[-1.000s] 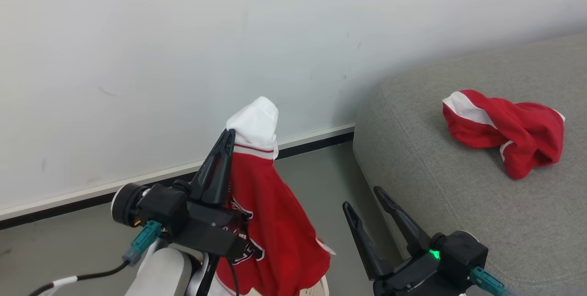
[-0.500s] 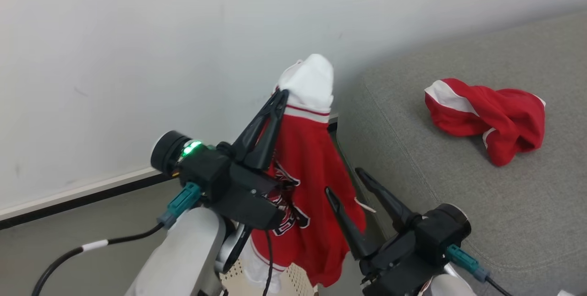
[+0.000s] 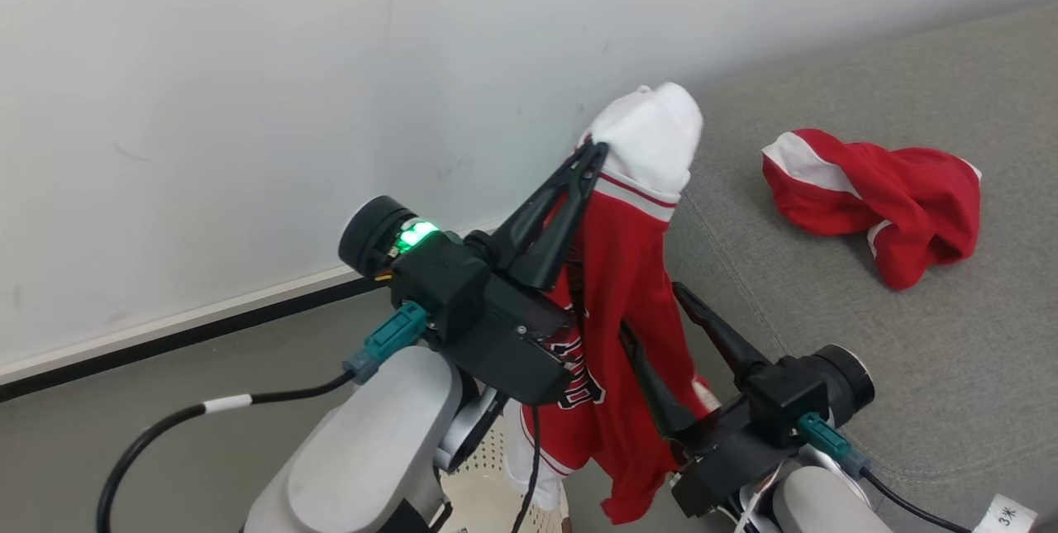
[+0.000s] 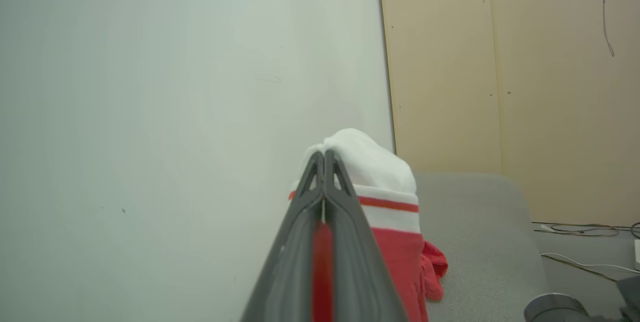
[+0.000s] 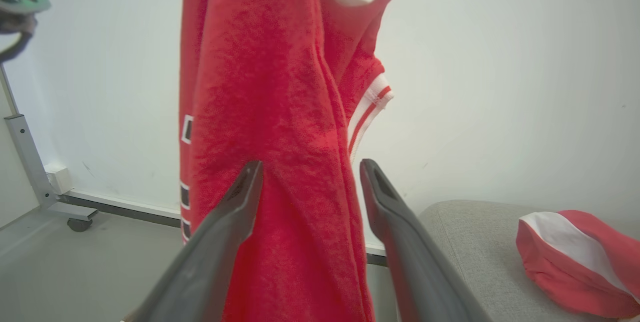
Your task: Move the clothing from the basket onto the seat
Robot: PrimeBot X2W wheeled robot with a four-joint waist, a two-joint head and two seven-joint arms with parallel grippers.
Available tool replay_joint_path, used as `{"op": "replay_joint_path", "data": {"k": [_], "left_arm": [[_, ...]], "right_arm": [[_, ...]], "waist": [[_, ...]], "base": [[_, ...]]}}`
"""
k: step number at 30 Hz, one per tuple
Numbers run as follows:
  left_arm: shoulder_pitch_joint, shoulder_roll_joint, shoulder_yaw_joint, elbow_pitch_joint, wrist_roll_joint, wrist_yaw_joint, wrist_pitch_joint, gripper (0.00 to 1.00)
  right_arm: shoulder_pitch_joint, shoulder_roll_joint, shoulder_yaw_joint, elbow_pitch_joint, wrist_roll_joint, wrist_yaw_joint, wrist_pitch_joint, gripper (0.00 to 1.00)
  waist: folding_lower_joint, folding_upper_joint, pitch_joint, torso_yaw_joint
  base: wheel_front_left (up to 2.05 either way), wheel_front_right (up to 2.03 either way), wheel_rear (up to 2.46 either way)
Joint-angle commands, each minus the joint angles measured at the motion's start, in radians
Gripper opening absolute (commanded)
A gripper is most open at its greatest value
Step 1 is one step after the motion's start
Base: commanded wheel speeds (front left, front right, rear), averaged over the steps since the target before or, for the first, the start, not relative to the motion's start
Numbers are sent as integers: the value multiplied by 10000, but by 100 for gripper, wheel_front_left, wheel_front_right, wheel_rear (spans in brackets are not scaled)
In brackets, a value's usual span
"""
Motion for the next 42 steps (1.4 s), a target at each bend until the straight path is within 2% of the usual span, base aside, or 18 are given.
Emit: {"op": "replay_joint_path", "data": {"k": [1,12,13,14,22,25,26,27,34,42], "left_arm": [[-197,-11,-210,-70,-153,42,-57,0],[-695,-9,-1194,-36,-727,372,-78,0],[-738,-14,-1255,3,-739,389,-81,0],[-786,-18,-1291,31,-764,407,-84,0],[-873,-14,-1324,599,-887,406,-77,0],[-727,-9,-1403,1133,-966,283,-76,0],[-758,27,-1499,1265,-888,194,-76,25],[-833,110,-1581,1403,-726,168,-76,100],[-679,197,-1790,1816,-812,-5,-52,100],[-496,266,-1775,1738,-918,71,-60,100]], "right_arm": [[-187,-61,164,90,-138,-3,-18,100],[-732,-287,1099,820,479,-3,-16,100],[-813,-280,1204,850,605,-3,-18,34],[-856,-296,1333,909,708,-3,-18,0],[-914,-297,1753,725,1084,-3,-18,0],[-765,-255,1653,392,1233,-3,-18,0],[-701,-238,1591,309,1278,-3,-18,0],[-646,-239,1554,232,1286,-3,-18,0],[-367,-305,1193,-184,1191,-3,-19,0],[-277,-410,890,-489,1098,-3,-19,0]], "waist": [[-1,-1,-12,39],[-1,-1,3,316],[-1,-1,5,333],[-1,-1,7,345],[-1,-1,37,228],[-1,-1,15,132],[-1,-1,4,114],[-1,-1,-7,103],[-1,-1,-113,196],[-1,-1,-142,296]], "base": [[0,0,0],[0,0,0],[0,0,0],[0,0,0],[0,0,0],[0,0,0],[0,0,0],[0,0,0],[0,0,0],[0,0,0]]}}
